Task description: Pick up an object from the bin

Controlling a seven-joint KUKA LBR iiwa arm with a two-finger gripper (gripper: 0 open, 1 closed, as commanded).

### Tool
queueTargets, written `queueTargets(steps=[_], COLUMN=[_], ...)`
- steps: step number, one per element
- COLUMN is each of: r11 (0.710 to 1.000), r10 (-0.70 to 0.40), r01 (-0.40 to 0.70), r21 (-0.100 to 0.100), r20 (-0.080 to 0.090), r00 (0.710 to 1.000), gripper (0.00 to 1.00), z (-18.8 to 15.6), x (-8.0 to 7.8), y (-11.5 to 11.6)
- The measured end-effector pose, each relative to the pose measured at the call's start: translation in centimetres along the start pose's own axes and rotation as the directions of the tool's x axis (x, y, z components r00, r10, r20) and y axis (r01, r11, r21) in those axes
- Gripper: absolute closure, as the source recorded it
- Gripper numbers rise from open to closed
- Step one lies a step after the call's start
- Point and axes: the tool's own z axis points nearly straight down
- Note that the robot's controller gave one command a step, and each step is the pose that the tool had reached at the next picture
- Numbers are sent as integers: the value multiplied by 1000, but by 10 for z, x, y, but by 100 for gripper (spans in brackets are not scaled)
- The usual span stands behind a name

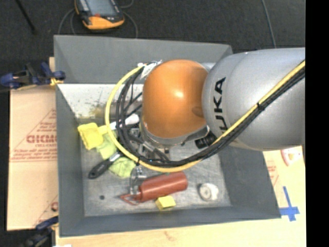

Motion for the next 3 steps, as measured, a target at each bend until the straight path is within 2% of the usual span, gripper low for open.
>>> queueTargets(steps=[1, 2, 3], r11=[1000, 1000, 1000], r10=[4, -15, -6], r01=[-4, 15, 6], r21=[-2, -2, -10], r20=[8, 14, 29], r00=[1000, 1000, 1000], gripper=[0, 0, 0], z=[-4, 62, 142], x=[-2, -40, -94], y=[-1, -26, -52])
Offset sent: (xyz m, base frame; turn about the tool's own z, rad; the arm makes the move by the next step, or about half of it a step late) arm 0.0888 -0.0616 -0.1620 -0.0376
